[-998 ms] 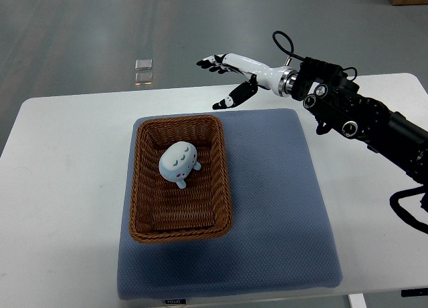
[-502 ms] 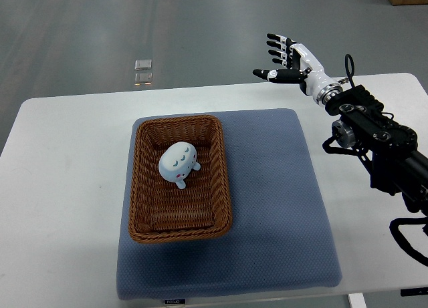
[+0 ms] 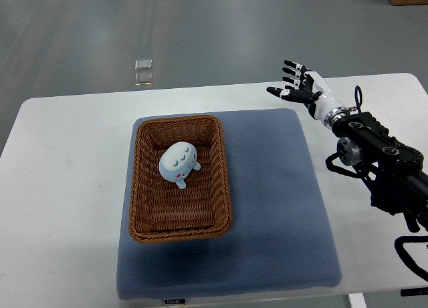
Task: Place blue toy in brown basket
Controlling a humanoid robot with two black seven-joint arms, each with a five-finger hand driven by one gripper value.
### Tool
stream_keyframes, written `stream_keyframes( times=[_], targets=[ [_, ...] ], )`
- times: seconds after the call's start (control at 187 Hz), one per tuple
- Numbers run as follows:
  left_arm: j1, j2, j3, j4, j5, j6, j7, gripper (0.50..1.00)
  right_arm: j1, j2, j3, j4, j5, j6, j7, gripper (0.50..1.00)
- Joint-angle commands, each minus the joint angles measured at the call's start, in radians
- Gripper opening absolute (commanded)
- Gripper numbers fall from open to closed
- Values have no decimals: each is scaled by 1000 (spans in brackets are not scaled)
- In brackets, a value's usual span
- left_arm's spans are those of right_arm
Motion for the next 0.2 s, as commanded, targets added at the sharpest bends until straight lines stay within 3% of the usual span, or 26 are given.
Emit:
stream_keyframes(
  times=[0.0,0.198],
  targets=[
    [0,0,0,0,0,0,0,1000,0,-4,-1,5,1,0,1,909],
    [0,0,0,-3,0,0,0,1000,3,-7,-1,6,-1,0,5,909]
  ],
)
